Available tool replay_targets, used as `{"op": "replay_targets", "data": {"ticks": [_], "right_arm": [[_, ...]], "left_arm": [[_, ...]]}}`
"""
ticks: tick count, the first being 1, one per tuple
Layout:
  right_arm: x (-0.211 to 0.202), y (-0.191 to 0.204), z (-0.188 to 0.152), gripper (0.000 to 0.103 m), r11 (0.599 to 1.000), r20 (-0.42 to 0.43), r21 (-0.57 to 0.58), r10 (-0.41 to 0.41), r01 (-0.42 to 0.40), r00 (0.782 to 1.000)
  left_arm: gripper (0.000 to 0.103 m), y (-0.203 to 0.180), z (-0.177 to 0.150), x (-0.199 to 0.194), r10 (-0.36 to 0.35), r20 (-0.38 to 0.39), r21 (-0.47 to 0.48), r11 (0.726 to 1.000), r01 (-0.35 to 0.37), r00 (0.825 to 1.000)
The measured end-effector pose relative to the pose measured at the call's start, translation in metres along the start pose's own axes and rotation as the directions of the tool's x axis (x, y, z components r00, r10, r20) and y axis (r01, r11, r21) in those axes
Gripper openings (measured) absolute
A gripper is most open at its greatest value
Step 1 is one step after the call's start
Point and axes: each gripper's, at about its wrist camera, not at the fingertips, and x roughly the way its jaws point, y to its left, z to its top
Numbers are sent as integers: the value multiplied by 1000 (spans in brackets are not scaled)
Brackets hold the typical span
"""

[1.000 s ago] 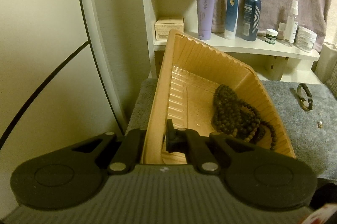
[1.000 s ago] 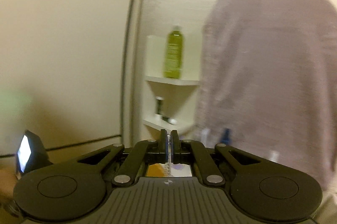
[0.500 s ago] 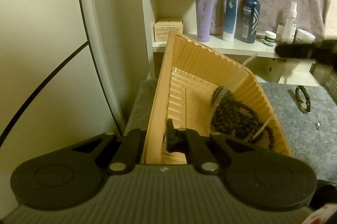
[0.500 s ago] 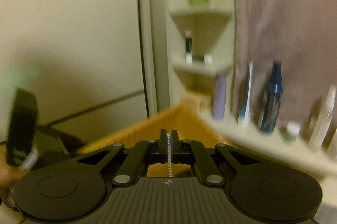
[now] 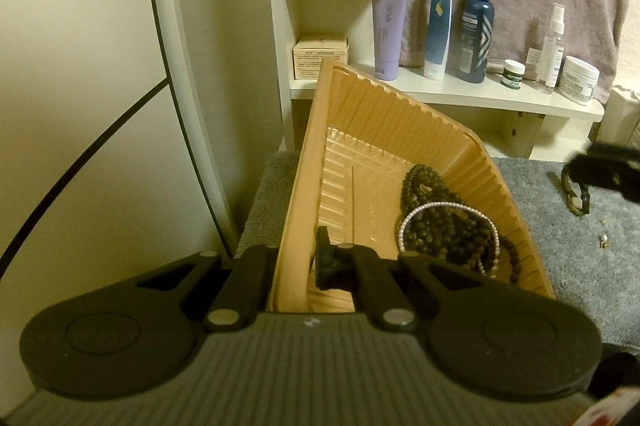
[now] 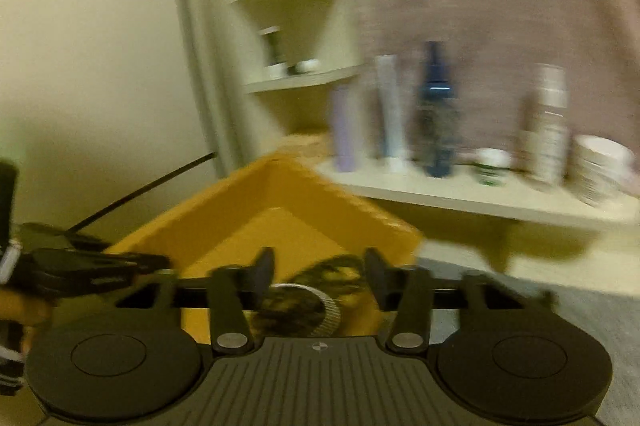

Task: Organize jewelry
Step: 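Lower the pearl necklace into the orange tray and open the right tool, then move the open right tool over the small earrings on the towel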

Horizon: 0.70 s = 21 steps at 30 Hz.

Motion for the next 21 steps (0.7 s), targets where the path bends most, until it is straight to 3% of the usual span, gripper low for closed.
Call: {"op": "replay_targets", "data": {"ticks": [4,9,17,21], "right_arm": [[-21,-17,-30,52,982,13,21,-189,189,982],[-38,-46,-66,52,922,-24,132,-365,365,931],[-42,-76,-88,52,838,-90,183,-507,515,857],[-37,-81,-91,52,818,-107,183,-535,545,838]], "left_arm": [[4,0,0,0,1,2,-1,1000,-1,1000],[4,1,-1,0,2,1,-1,1000,-2,1000],[4,0,-1,0,9,-1,4,1000,-9,1000],[4,-1,-1,0,13,-4,9,1000,-13,1000]]}}
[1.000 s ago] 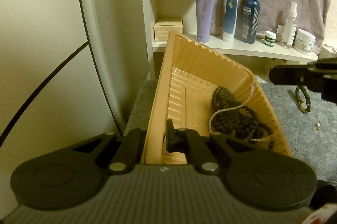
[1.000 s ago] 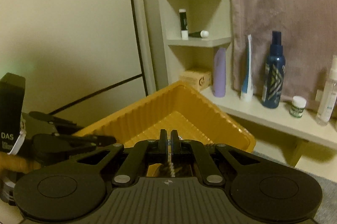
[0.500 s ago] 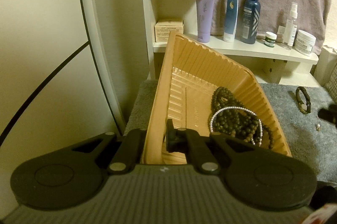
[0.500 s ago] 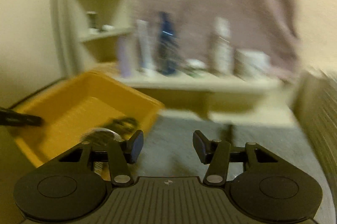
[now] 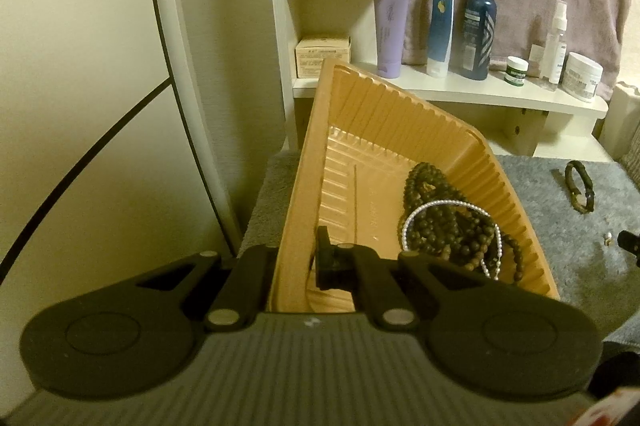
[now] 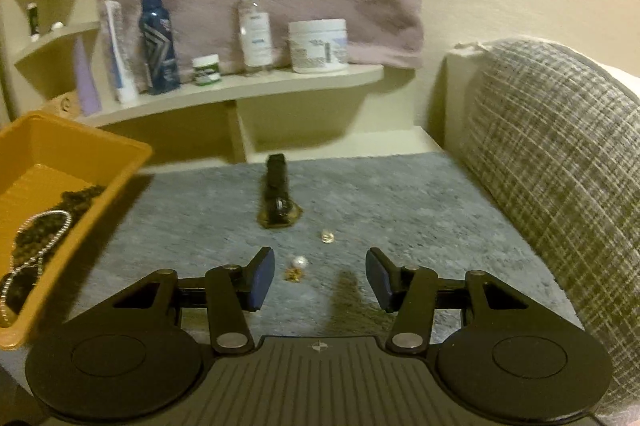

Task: Organize jewelry
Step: 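Move the open right tool over the small earrings on the towel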

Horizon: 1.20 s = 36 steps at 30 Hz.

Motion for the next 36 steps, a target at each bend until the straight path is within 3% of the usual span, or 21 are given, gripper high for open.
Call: {"op": "replay_targets", "data": {"ticks": [8,31,36], "right_arm": [[7,2,-2,44,1000,20,-20,-24,24,1000],[28,17,-5,21,997,26,-74,12,-10,1000],[27,17,-2,21,998,44,-62,10,-7,999]], "left_arm": [[4,-2,1,0,3,-1,5,1000,-3,1000],[4,0,0,2,4,-4,8,1000,-4,1000],[4,0,-1,2,5,-4,8,1000,-5,1000]]}}
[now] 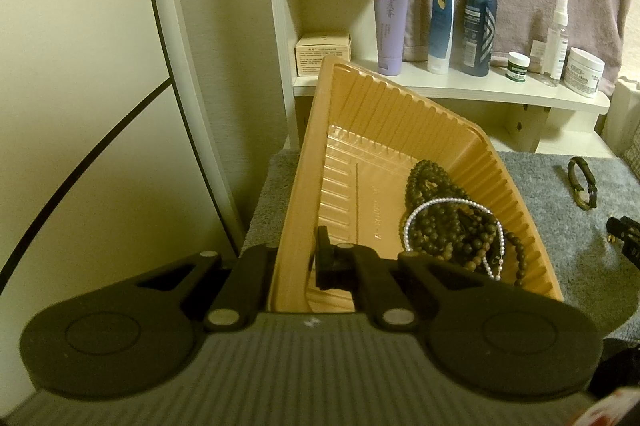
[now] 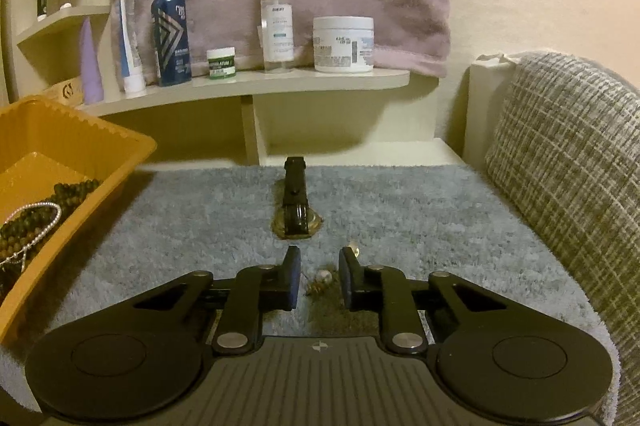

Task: Organize jewelry
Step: 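Move the open right tool over the small earrings on the towel, then pinch a small gold earring with the right tool and drop it into the tray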

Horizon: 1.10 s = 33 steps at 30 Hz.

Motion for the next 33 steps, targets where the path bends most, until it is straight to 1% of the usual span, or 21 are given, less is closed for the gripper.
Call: {"op": "replay_targets", "data": {"ticks": [2,8,10,12,14,17,22,27,31,33], "right_arm": [[1,-1,1,21,1000,1,13,-3,3,1000],[7,-2,-3,20,1000,-37,11,-21,22,999],[7,-2,-4,14,1000,-39,7,-27,27,999],[6,-2,-5,12,999,-39,9,-32,33,999],[6,-3,-5,9,999,-39,9,-35,35,999],[4,-1,-4,8,999,-34,0,-40,40,999],[-2,4,0,8,999,-5,-33,-36,36,999],[-13,18,8,8,997,49,-78,-19,22,999],[-20,29,17,8,995,82,-96,17,-9,997],[-24,36,22,8,994,92,-96,52,-43,994]], "left_arm": [[4,0,0,0,0,0,0,1000,0,1000],[4,0,-1,0,0,0,0,1000,0,1000],[4,0,0,0,-1,0,0,1000,1,1000],[4,1,-1,0,0,-1,0,1000,0,1000],[4,0,0,0,0,0,1,1000,0,1000],[4,0,0,0,0,0,1,1000,0,1000],[4,0,0,0,-1,0,1,1000,1,1000],[4,0,0,0,0,-1,1,1000,0,1000],[4,0,0,0,-1,0,1,1000,1,1000],[4,0,0,0,0,0,2,1000,0,1000]]}}
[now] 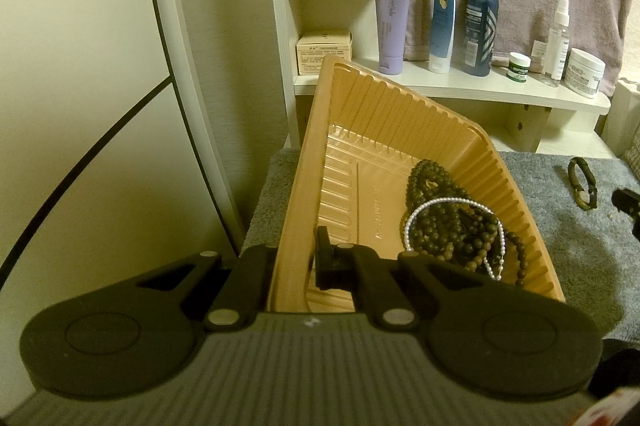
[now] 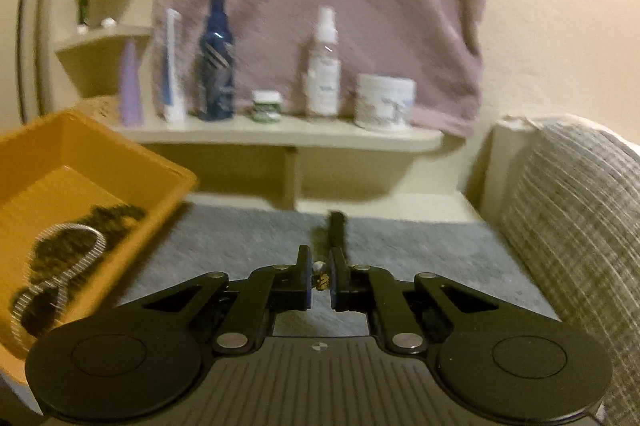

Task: Organize jewelry
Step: 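Pinch a small gold earring with the right tool and drop it into the tray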

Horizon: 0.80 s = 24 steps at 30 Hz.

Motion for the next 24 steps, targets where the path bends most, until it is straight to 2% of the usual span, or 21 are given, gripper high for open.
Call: {"op": "replay_targets", "data": {"ticks": [3,5,9,12,22,24], "right_arm": [[-5,13,8,8,996,13,7,93,-93,996],[-9,26,12,8,984,19,-5,178,-178,984],[-14,59,16,8,941,8,-41,337,-336,941],[-17,80,15,8,909,-3,-88,408,-406,913],[-19,109,12,8,834,-32,-165,528,-526,848],[-21,111,10,9,829,-30,-187,532,-528,846]], "left_arm": [[4,0,0,0,0,0,0,1000,0,1000],[4,0,0,0,-1,-1,-1,1000,1,1000],[4,1,0,0,0,-1,-3,1000,0,1000],[4,1,-1,1,-1,-1,-3,1000,1,1000],[4,1,-1,1,-1,-1,-5,1000,1,1000],[4,1,-1,0,-2,-1,-6,1000,2,1000]]}}
